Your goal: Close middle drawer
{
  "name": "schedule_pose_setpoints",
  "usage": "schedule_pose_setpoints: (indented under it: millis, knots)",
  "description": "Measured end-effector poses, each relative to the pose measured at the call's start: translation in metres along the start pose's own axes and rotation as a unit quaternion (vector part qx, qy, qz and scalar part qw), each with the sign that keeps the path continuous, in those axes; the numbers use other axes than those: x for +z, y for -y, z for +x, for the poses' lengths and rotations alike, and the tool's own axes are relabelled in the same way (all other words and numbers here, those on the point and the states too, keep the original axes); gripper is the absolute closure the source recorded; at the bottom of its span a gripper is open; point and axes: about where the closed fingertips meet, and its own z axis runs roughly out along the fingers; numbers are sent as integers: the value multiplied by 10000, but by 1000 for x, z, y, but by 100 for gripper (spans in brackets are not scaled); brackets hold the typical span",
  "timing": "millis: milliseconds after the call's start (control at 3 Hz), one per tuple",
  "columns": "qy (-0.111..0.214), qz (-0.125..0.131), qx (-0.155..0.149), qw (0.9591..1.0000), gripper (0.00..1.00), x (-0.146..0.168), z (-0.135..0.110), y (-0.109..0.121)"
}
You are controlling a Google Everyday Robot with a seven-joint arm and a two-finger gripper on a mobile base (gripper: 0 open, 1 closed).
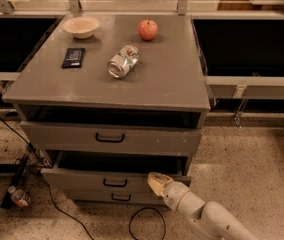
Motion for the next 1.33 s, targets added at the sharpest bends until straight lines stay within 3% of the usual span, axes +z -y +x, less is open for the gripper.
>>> schedule_pose_setpoints:
  millis: [667,1000,1333]
  knots:
    - [-221,-314,178,9991,100,-41,0,-14]
    - [-550,-241,253,9979,100,-55,24,-10]
    - [-580,-120,329,9977,100,-46,32,-5]
